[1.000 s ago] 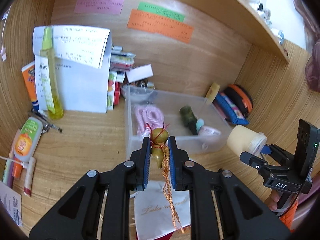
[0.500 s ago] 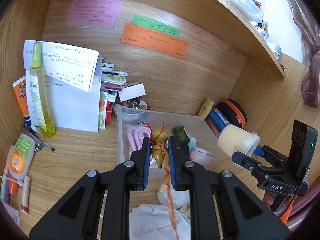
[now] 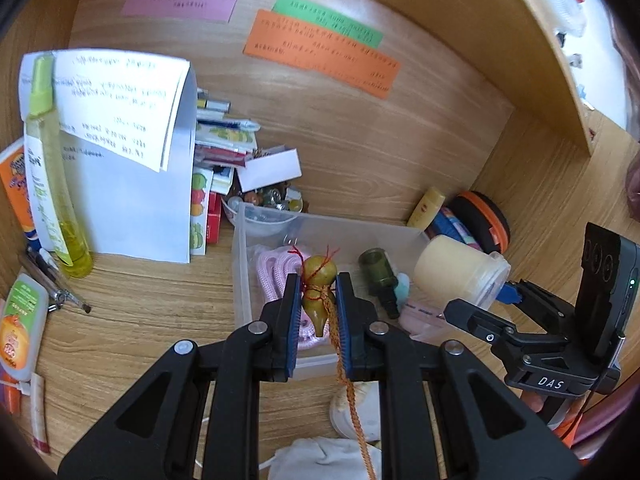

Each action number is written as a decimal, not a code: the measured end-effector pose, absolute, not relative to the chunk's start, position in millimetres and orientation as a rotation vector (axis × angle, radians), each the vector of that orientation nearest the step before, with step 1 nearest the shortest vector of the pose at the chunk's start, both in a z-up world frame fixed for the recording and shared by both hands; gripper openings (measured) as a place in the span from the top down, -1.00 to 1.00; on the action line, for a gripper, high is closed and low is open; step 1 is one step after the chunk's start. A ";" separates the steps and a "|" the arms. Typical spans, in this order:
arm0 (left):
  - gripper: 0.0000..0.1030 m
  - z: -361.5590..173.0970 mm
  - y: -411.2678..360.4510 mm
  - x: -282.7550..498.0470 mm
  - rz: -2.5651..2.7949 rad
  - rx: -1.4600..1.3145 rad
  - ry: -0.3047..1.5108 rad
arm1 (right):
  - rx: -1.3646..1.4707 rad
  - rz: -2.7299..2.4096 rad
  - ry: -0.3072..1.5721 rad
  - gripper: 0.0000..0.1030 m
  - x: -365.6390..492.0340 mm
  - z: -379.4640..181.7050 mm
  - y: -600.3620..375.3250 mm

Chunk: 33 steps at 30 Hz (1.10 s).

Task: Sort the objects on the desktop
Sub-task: 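Carry the cream tub and gourd ornament into the clear box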

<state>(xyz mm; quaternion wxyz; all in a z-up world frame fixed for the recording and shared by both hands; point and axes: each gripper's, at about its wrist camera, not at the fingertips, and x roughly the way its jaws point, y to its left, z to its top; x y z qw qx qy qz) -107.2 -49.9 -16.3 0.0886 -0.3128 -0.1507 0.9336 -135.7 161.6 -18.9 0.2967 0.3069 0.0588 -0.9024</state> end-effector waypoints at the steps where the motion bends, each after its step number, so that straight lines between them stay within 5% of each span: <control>1: 0.69 -19.1 -50.0 -110.3 2.772 -0.943 -0.446 | 0.827 -2.395 0.161 -0.28 -138.8 -21.5 158.6; 33: 0.65 -59.6 -32.9 -148.2 2.674 -1.124 -0.327 | 1.053 -2.335 0.200 -0.29 -189.5 -77.0 117.0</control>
